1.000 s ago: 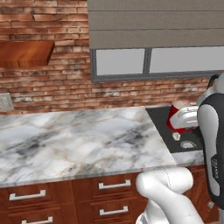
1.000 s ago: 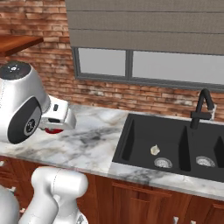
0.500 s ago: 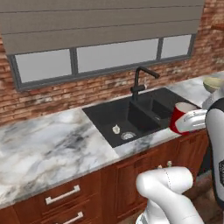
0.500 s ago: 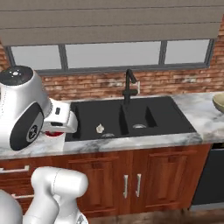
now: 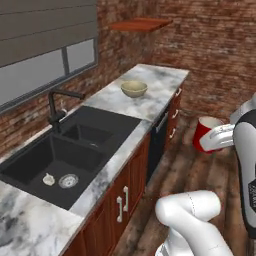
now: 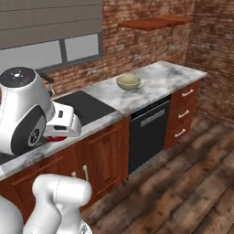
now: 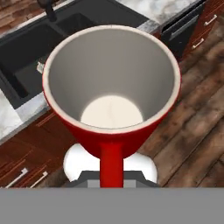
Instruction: Clear the mugs and bowl far away from the sink.
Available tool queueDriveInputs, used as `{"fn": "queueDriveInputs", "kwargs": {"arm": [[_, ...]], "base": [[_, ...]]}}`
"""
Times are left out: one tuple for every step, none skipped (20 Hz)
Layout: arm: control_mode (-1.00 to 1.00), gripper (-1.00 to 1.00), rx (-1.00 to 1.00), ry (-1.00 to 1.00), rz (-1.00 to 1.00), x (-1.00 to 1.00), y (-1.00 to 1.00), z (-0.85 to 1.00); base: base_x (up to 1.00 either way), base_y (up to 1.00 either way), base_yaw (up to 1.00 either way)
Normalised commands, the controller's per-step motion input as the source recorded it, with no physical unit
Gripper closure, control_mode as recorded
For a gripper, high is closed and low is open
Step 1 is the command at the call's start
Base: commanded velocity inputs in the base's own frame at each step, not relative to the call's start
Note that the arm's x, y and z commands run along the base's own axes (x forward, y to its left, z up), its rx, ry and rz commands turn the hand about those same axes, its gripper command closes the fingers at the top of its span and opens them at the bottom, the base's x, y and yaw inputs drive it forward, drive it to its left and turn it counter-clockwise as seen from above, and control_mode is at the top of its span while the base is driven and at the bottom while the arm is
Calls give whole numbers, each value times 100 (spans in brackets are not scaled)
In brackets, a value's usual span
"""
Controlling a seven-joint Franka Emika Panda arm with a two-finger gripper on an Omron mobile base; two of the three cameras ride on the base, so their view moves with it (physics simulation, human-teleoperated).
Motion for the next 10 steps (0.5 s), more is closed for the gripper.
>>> {"fn": "queueDriveInputs", "kwargs": {"arm": [[100, 100, 0, 0, 0, 0, 0, 0], [100, 100, 0, 0, 0, 0, 0, 0], [100, 100, 0, 0, 0, 0, 0, 0], [100, 100, 0, 0, 0, 0, 0, 0], [100, 100, 0, 0, 0, 0, 0, 0], [100, 100, 0, 0, 0, 0, 0, 0], [100, 100, 0, 0, 0, 0, 0, 0], [100, 100, 0, 0, 0, 0, 0, 0], [100, 100, 0, 0, 0, 0, 0, 0], [100, 100, 0, 0, 0, 0, 0, 0]], "base": [[0, 0, -93], [0, 0, -93], [0, 0, -94], [0, 0, -94], [0, 0, -94], [0, 0, -94], [0, 0, -94], [0, 0, -94], [0, 0, -94], [0, 0, -94]]}}
